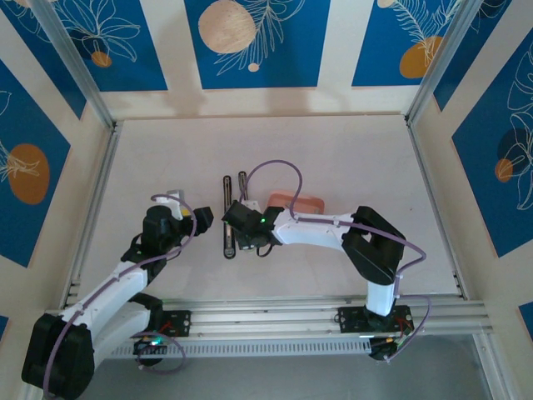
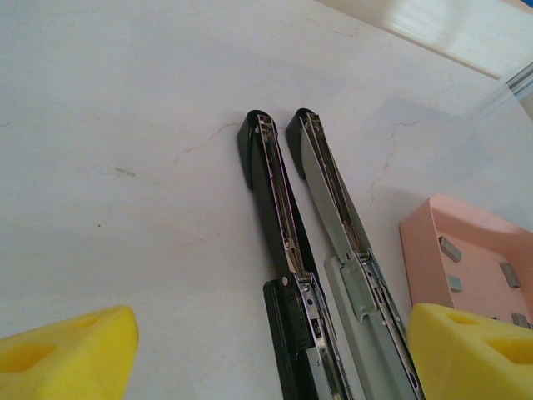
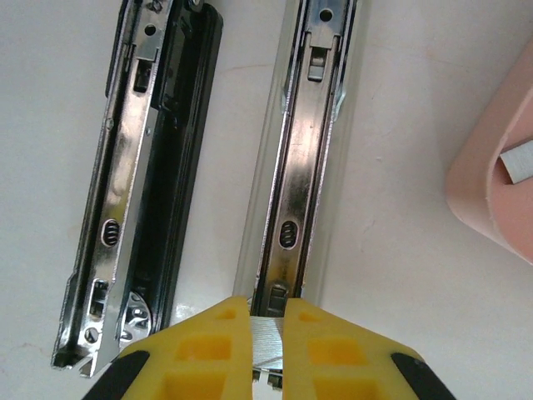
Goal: Load the staples into the stapler
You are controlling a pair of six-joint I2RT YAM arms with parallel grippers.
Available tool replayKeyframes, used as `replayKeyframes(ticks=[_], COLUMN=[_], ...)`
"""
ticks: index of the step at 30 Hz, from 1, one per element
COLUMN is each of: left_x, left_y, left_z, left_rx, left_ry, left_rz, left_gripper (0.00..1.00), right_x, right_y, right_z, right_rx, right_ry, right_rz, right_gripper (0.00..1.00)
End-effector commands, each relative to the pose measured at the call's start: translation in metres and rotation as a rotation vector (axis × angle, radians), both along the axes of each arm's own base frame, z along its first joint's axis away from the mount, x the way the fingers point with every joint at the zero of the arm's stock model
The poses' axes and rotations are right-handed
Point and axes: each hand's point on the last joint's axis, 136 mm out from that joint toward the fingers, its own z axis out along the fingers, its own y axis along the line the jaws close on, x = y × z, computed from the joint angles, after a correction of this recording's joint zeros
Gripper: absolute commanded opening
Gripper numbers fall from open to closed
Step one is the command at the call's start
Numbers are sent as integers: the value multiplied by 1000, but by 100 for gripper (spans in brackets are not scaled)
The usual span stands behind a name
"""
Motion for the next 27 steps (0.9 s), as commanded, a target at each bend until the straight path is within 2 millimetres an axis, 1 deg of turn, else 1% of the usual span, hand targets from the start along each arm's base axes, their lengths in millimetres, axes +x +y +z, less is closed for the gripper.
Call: replayKeyframes(ticks=[1, 4, 7, 9, 11, 14, 16, 19, 27], left_x=[-1, -2, -6, -10, -13, -19, -23, -28, -40], left_y=[-1, -6, -15, -21, -27, -36, -40, -43, -44], left_z=[0, 4, 7, 7, 8, 9, 9, 4, -4], left_rx=[14, -1, -22, -39, -59, -91, -105, -112, -111], left_ry=[-9, -27, -49, -61, -72, -86, -87, -72, -45], left_rz=[-6, -39, -91, -131, -169, -231, -257, -283, -309], left_gripper=[84, 84, 84, 84, 83, 83, 83, 83, 84], right_x=[-4, -6, -12, -17, -23, -34, -39, -45, -55], right_y=[-3, -7, -16, -28, -38, -57, -63, -69, -77], right_z=[16, 22, 30, 32, 29, 12, 1, -15, -42], right_rx=[40, 55, 71, 74, 87, 84, 90, 78, 20], right_ry=[-3, -11, -18, -10, 29, 98, 154, 221, 302], right_rz=[-13, -6, -2, -7, -6, -13, -7, -6, -10], right_gripper=[11, 11, 12, 12, 12, 12, 12, 12, 12])
